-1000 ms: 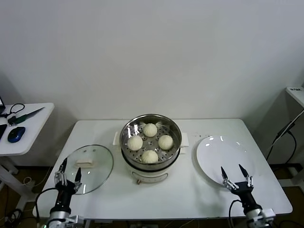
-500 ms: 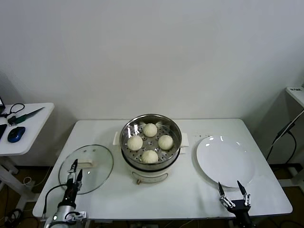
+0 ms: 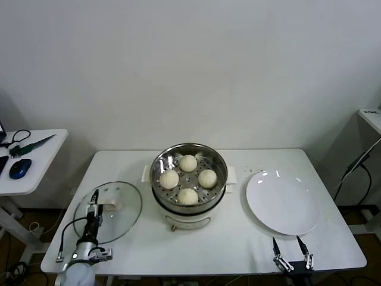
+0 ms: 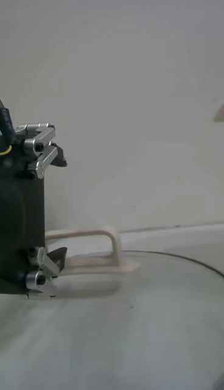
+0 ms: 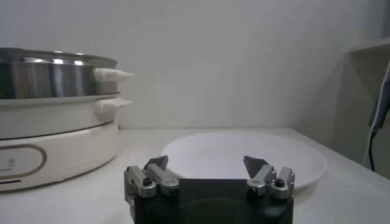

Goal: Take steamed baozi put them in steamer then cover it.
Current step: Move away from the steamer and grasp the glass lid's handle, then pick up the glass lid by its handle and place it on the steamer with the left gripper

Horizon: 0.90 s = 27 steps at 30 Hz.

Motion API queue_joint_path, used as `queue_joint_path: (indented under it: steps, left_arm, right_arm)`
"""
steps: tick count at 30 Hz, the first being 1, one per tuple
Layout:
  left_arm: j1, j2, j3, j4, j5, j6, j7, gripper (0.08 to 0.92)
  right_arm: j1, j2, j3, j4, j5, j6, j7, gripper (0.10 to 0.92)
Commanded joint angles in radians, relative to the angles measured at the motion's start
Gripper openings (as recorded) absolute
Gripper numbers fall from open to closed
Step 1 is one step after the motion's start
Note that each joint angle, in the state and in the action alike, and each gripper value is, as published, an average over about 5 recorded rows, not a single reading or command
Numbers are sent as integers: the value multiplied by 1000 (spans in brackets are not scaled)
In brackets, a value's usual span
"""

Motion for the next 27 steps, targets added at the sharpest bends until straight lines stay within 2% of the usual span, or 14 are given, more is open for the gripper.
queue_joint_path:
  steps: [1, 21, 24, 27]
  left_arm:
    - [-62, 1, 3, 57, 10, 15, 1, 790]
    - [-24, -3, 27, 29, -76, 28, 23, 221]
    - [-7, 11, 35, -20, -139, 38, 53, 156]
    - [10, 29, 43, -98, -228, 51, 91, 141]
  right_arm:
    - [-9, 10, 0, 0, -6, 9, 1, 823]
    - [20, 8, -1, 1, -26, -10, 5, 823]
    - [25, 8, 0, 3, -32, -15, 5, 823]
    - [26, 9, 1, 7, -42, -18, 8, 823]
